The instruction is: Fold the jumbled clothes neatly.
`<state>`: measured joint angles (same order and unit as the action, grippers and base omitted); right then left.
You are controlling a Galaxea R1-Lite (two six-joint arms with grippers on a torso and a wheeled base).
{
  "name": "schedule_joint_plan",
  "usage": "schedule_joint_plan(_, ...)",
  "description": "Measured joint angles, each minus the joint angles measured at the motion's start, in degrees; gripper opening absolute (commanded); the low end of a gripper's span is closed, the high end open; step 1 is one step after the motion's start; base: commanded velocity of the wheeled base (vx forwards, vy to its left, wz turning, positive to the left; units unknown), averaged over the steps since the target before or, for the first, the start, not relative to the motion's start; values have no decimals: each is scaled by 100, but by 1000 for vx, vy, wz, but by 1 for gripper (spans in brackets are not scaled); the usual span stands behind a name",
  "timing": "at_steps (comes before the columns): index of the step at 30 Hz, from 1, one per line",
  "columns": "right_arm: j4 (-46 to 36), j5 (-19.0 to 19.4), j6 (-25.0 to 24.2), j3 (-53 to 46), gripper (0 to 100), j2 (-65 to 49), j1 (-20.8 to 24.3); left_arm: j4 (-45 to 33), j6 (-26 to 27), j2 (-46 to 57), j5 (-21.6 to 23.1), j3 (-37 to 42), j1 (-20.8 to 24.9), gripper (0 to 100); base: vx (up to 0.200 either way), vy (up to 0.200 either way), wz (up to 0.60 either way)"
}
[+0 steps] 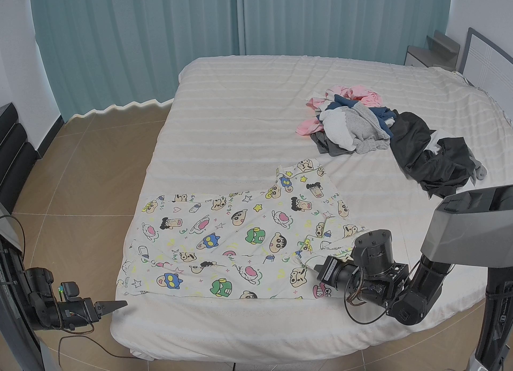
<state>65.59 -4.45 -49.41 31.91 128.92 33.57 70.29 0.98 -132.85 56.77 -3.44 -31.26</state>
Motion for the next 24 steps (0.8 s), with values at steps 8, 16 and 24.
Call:
schedule_joint_plan(8, -223, -79, 72, -30, 0, -256, 132, -1, 4, 0, 0, 0, 0, 100, 0, 0, 0)
schedule_joint_plan(16, -1159, -206, 127, 44, 0, -723, 460, 0, 15, 0, 0, 0, 0, 100, 0, 0, 0)
schedule_joint_plan(24, -2061, -222, 156, 304, 0, -1165, 590, -1, 96, -13, 0, 0, -2, 100, 0, 0, 0)
